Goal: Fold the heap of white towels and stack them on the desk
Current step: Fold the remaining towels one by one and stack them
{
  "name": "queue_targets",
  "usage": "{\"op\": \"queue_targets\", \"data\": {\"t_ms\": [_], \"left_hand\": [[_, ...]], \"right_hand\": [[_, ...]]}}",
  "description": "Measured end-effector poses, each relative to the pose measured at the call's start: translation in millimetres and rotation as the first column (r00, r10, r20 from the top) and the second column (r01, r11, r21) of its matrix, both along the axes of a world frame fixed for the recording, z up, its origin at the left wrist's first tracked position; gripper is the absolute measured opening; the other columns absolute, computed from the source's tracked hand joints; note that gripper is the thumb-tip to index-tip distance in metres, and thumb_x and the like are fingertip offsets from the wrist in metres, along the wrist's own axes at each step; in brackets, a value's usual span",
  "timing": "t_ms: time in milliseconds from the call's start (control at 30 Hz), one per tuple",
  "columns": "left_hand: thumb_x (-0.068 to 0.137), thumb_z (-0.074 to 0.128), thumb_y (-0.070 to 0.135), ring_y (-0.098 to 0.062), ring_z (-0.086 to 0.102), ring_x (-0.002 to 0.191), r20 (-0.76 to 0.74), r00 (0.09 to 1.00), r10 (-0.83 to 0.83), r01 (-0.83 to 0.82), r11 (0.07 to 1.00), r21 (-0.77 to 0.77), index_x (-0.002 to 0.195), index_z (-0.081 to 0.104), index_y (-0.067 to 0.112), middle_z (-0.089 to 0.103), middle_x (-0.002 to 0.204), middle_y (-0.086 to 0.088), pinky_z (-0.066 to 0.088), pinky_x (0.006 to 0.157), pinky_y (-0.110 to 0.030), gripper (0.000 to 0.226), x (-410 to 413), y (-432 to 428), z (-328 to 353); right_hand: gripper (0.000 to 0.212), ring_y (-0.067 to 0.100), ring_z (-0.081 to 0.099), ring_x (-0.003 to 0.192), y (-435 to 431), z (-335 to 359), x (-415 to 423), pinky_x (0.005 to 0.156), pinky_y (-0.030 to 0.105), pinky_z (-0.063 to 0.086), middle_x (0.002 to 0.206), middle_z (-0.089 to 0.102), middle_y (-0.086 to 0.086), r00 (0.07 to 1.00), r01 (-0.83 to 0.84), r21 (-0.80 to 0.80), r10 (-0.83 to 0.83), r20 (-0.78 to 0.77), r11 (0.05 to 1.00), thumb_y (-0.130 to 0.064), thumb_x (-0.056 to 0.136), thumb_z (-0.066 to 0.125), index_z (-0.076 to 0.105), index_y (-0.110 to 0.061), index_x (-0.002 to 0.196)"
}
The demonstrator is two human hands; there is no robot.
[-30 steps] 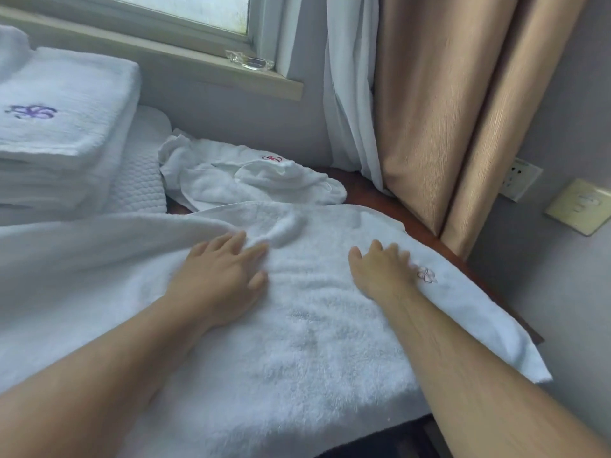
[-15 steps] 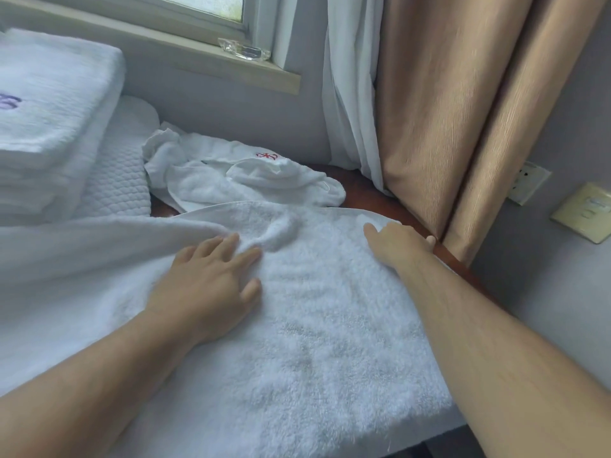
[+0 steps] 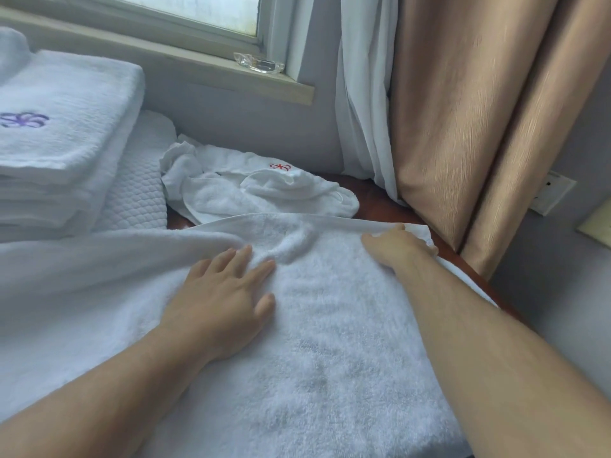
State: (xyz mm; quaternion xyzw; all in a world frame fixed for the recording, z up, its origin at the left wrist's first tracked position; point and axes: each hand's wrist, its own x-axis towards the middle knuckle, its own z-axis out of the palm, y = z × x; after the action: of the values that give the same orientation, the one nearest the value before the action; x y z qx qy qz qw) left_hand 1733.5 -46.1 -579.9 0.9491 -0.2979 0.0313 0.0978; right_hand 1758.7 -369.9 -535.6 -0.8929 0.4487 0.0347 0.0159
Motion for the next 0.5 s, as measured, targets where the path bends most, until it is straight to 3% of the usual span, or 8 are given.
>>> {"op": "queue_targets", "data": {"t_ms": [100, 167, 233, 300, 400, 500], "left_hand": [[0.082, 0.0, 0.065, -0.017, 0.005, 0.153, -0.001, 1.0, 0.0, 0.0, 1.0, 0.012, 0.156, 0.003, 0.046, 0.007, 0.168, 0.003, 0.006, 0.122, -0.038, 0.077, -0.7, -0.3, 0.9], [0.081, -0.001, 0.065, -0.019, 0.005, 0.152, -0.001, 1.0, 0.001, -0.001, 1.0, 0.027, 0.156, 0.002, 0.045, 0.006, 0.168, 0.003, 0.006, 0.122, -0.039, 0.077, -0.5, -1.3, 2.5], [0.082, -0.001, 0.064, -0.019, 0.005, 0.153, -0.006, 1.0, 0.002, -0.002, 0.999, 0.032, 0.156, 0.003, 0.045, 0.006, 0.168, 0.002, 0.006, 0.123, -0.04, 0.077, 0.0, -2.1, 3.6], [0.082, -0.001, 0.064, -0.02, 0.005, 0.153, -0.014, 1.0, -0.002, 0.003, 0.999, 0.038, 0.155, 0.004, 0.045, 0.006, 0.168, 0.001, 0.006, 0.122, -0.04, 0.076, -0.2, -2.7, 4.1], [0.082, 0.0, 0.065, -0.02, 0.005, 0.152, -0.025, 1.0, -0.001, 0.002, 0.999, 0.044, 0.155, 0.004, 0.045, 0.006, 0.168, 0.002, 0.006, 0.122, -0.04, 0.076, -0.9, -3.2, 6.0], [0.089, 0.013, 0.063, -0.019, 0.004, 0.153, -0.06, 0.998, -0.003, 0.005, 0.999, 0.032, 0.156, 0.009, 0.044, 0.007, 0.168, 0.001, 0.005, 0.123, -0.04, 0.069, 0.2, -4.3, 8.5]], "right_hand": [[0.098, 0.04, 0.03, 0.143, -10.1, -3.8, 9.3, 0.117, 0.056, 0.018, 0.152, 0.041, 0.014, 0.998, 0.05, 0.046, -0.049, -0.026, 0.998, -0.082, 0.075, 0.022, 0.013, -0.033, 0.159], [0.096, 0.041, 0.011, 0.151, -13.3, -15.3, 10.7, 0.119, 0.059, 0.008, 0.163, 0.02, 0.017, 1.0, 0.013, 0.061, -0.012, -0.017, 0.998, -0.082, 0.08, 0.017, 0.013, -0.03, 0.16], [0.09, 0.041, 0.003, 0.152, -14.9, -20.8, 10.8, 0.121, 0.059, 0.001, 0.165, 0.011, 0.02, 1.0, -0.014, 0.071, 0.013, 0.024, 0.997, -0.077, 0.087, 0.017, 0.015, -0.026, 0.161], [0.081, 0.041, 0.009, 0.151, -10.3, -18.9, 7.9, 0.121, 0.058, 0.005, 0.163, 0.02, 0.02, 0.997, -0.031, -0.001, 0.031, 0.07, 1.0, -0.068, 0.093, 0.024, 0.028, -0.019, 0.157], [0.06, 0.034, 0.033, 0.138, 16.7, -12.5, -0.2, 0.112, 0.051, 0.025, 0.146, 0.044, 0.012, 0.968, -0.111, -0.176, 0.146, 0.203, 0.978, -0.05, 0.095, 0.036, 0.054, -0.011, 0.138], [0.044, 0.028, 0.046, 0.119, 66.1, -12.7, -7.8, 0.096, 0.045, 0.038, 0.128, 0.056, 0.005, 0.847, -0.266, -0.138, 0.3, 0.439, 0.954, -0.043, 0.094, 0.043, 0.063, -0.014, 0.122]]}}
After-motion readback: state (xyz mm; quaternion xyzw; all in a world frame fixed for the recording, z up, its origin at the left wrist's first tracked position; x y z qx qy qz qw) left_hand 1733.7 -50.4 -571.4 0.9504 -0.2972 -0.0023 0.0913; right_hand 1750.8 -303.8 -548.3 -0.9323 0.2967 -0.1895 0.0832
